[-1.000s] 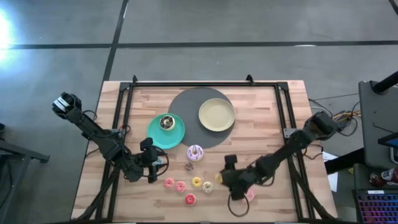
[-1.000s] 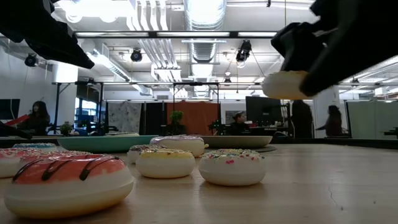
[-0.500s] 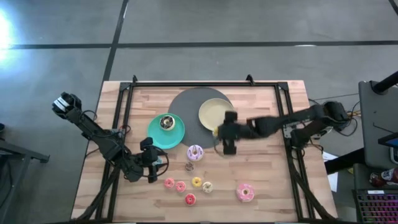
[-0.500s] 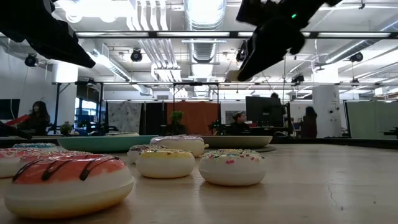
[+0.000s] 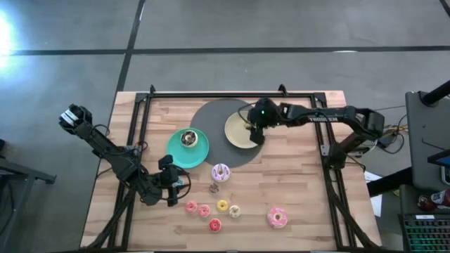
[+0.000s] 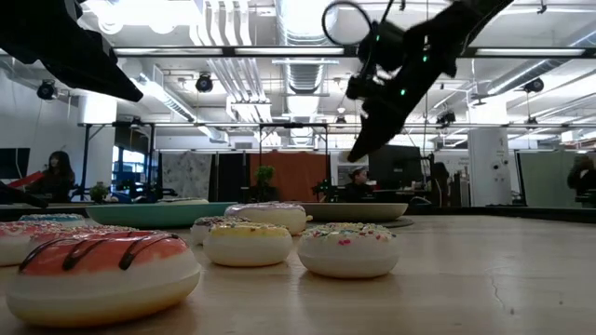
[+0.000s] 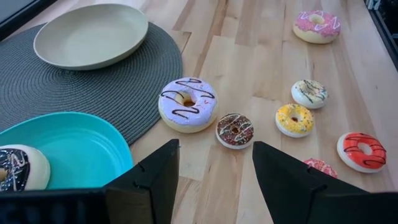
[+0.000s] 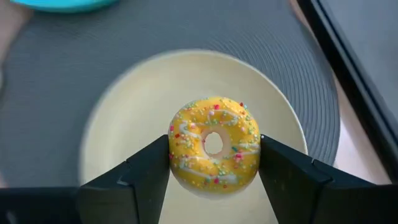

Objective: Pick & Place donuts
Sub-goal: Put the right small yellow donut on the brown plate

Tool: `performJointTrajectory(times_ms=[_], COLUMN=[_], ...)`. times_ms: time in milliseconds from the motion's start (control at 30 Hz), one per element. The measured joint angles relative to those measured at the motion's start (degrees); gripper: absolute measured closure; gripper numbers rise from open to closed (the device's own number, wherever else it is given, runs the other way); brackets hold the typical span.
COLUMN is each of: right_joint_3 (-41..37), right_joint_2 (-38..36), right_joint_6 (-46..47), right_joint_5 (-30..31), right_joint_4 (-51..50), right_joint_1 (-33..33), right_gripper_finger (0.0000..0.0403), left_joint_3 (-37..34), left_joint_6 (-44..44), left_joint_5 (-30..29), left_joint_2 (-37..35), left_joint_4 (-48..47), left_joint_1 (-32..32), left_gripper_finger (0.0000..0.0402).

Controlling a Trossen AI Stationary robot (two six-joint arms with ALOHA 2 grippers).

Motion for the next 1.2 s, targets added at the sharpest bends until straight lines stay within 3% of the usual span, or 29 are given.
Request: performJointTrajectory(times_ms=[200,467,667,1200], right_joint_3=[1.22,3.46,4.73,5.16], right_joint_2=[5.99,12.63,13.68,13.92], right_joint_6=[3.34,6.76,9.29,12.03], right_joint_5=[-0.39,0.46,4.51,6.70], right_joint_4=[1.79,1.47,1.43,-4.65], right_joint_1=[-4.72,-5.23,-5.86,-6.89], right_gripper_finger=[0.0184,0.0184,0.0184,0.0184], left_joint_3=[0.00,0.00,0.00,0.00], left_joint_6=[0.07,0.29,0.22,-0.26], left_joint_5=[-0.36,-0.85,-0.97,-0.97], left_joint_2=[0.00,0.00,0.00,0.00], left_joint_4=[0.00,-0.02,0.01,0.12], left_joint_1=[0.03,0.03,0.03,0.03], left_gripper_finger=[0.0223,0.0223,0.0223,0.0223])
